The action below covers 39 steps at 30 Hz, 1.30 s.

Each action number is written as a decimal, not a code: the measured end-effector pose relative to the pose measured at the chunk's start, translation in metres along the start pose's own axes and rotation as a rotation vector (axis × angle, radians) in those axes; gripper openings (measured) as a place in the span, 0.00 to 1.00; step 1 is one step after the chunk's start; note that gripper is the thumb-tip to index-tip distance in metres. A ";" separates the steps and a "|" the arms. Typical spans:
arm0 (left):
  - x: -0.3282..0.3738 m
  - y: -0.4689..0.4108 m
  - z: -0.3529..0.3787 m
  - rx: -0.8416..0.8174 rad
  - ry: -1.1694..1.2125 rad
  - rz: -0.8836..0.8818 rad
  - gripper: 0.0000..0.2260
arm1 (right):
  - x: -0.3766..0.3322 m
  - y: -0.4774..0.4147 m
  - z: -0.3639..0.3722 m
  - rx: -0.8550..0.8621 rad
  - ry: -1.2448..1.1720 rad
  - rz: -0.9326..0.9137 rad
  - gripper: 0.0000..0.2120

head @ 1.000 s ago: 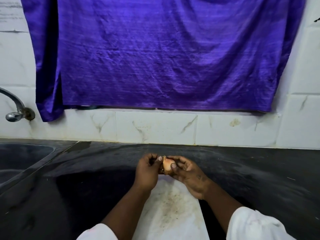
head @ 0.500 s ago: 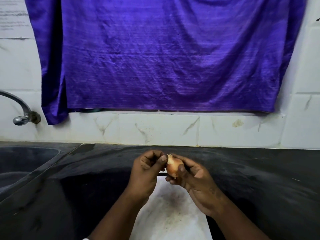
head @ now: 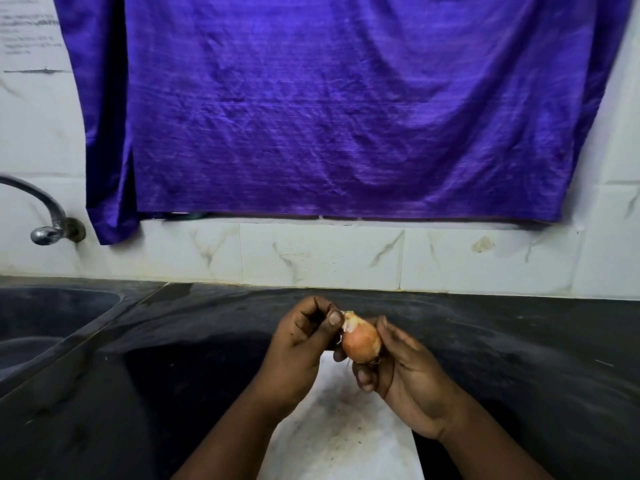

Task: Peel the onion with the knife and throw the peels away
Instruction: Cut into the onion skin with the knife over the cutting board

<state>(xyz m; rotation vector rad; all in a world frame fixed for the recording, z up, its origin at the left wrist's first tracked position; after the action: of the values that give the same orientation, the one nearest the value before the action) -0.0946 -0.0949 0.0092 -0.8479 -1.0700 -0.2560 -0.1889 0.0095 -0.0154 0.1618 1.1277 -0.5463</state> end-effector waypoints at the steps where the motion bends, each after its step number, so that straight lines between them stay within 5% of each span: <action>1: 0.000 0.000 -0.001 0.006 0.007 -0.002 0.04 | 0.000 0.000 -0.001 0.031 -0.013 0.015 0.22; 9: -0.003 -0.002 -0.005 0.033 0.017 -0.018 0.09 | 0.002 -0.003 -0.004 0.118 -0.016 -0.027 0.19; 14: -0.004 -0.003 -0.006 0.063 0.003 -0.026 0.06 | 0.000 -0.006 -0.009 0.176 0.120 -0.122 0.41; 21: -0.008 -0.004 -0.009 0.127 0.003 -0.017 0.06 | -0.003 -0.002 0.000 0.131 0.071 -0.076 0.20; 31: -0.007 -0.001 -0.005 0.038 0.068 -0.082 0.04 | 0.003 0.002 0.006 0.057 -0.024 0.122 0.26; 35: -0.008 -0.003 -0.009 0.098 -0.041 -0.052 0.10 | 0.002 -0.003 -0.002 0.125 0.000 0.041 0.23; 39: -0.012 -0.003 -0.011 0.129 -0.127 -0.050 0.09 | 0.000 -0.008 -0.013 0.256 0.129 -0.102 0.39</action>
<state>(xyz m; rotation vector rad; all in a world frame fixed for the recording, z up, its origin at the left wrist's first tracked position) -0.0950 -0.1073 -0.0014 -0.7301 -1.2138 -0.1745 -0.2032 0.0073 -0.0198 0.3666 1.1930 -0.7801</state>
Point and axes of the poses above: each hand's wrist, its own y-axis away from the middle knuckle, its own z-axis out of the palm, x = y × z, the point moved 6 cm from there along -y, towards the middle knuckle, and after that the axes turned 12 degrees about x, right-handed, at the moved point
